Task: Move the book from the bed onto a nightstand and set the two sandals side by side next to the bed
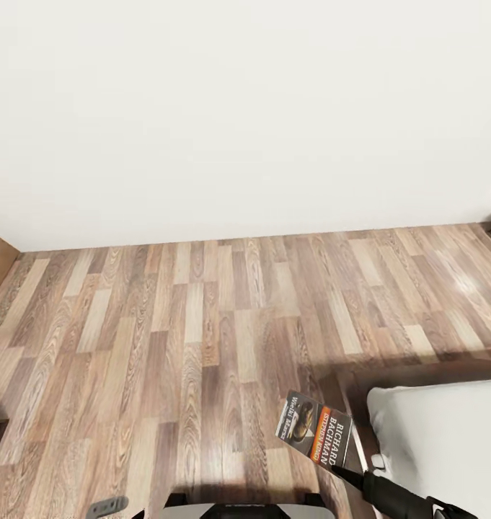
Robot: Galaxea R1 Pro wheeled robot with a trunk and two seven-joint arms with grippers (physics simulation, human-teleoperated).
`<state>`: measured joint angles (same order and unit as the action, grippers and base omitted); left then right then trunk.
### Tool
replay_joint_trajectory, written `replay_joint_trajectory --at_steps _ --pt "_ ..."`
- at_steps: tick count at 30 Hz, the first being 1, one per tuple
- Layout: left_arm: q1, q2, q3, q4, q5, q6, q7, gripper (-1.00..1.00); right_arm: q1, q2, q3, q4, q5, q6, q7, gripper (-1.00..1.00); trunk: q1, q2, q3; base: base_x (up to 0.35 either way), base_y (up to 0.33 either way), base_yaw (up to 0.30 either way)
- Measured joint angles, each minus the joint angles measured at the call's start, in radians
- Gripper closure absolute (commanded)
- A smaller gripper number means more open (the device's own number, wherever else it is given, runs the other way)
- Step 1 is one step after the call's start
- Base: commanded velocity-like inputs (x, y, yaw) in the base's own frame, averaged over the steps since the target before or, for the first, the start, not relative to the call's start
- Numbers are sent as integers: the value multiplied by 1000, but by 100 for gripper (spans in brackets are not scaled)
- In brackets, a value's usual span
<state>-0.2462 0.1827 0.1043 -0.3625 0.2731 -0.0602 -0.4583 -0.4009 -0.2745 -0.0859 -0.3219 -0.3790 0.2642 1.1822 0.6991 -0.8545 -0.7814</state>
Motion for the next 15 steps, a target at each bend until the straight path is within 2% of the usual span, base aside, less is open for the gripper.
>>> replay_joint_trajectory --at_steps 15 --pt "0 0 0 0 0 0 0 -100 0 0 0 0 0 0 0 100 0 0 -9 0 0 257"
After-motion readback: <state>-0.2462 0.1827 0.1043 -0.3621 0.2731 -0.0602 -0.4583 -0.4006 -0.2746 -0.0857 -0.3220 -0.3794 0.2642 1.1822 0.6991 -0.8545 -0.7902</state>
